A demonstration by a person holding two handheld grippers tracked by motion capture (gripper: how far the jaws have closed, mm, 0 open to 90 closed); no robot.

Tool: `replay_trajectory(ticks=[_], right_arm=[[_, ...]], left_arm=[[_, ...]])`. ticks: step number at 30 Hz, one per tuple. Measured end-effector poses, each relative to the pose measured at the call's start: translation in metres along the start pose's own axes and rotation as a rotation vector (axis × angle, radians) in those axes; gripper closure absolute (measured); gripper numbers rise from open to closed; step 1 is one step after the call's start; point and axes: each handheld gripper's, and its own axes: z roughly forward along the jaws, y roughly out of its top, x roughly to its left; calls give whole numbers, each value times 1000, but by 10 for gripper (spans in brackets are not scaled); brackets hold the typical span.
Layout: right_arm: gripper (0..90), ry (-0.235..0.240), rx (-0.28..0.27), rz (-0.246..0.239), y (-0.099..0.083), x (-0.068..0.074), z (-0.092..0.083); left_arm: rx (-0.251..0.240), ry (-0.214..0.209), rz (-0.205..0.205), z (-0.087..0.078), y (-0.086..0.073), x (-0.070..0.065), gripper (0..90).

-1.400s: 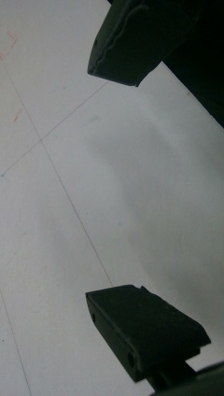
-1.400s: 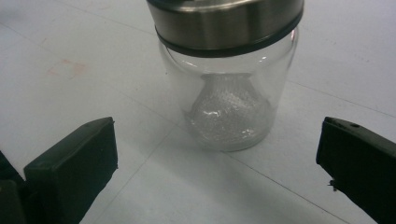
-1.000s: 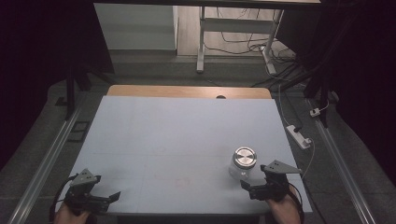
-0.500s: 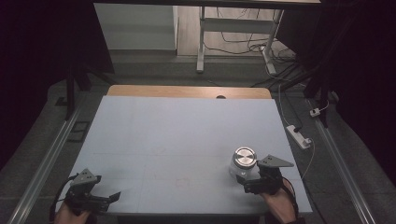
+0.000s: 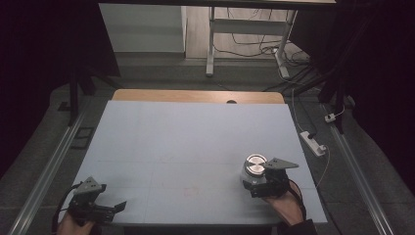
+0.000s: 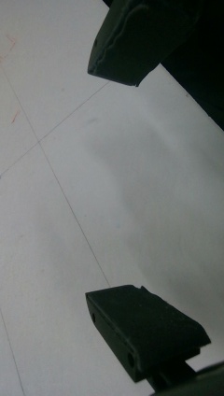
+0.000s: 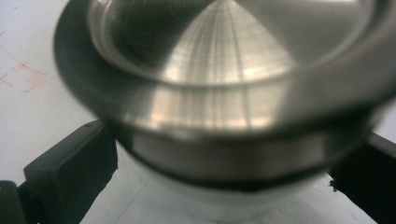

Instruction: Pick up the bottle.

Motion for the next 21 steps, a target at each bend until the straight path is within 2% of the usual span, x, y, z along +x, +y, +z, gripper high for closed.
replay_trajectory(ticks=[6,11,12,15,21], right_arm=[[0,-7,0,5,2,-2,2],[61,-4,-2,21,3,-3,2],[112,2,-13,12,3,-3,1],[120,0,-21,5,3,-3,0],[145,-36,-27,-65,5,1,-2]], left_arm=[[-1,-1,1,0,0,0,0],[0,-2,1,0,0,0,0],[1,-2,1,0,0,0,0],[2,-2,2,0,0,0,0],[3,-2,4,0,0,0,0]])
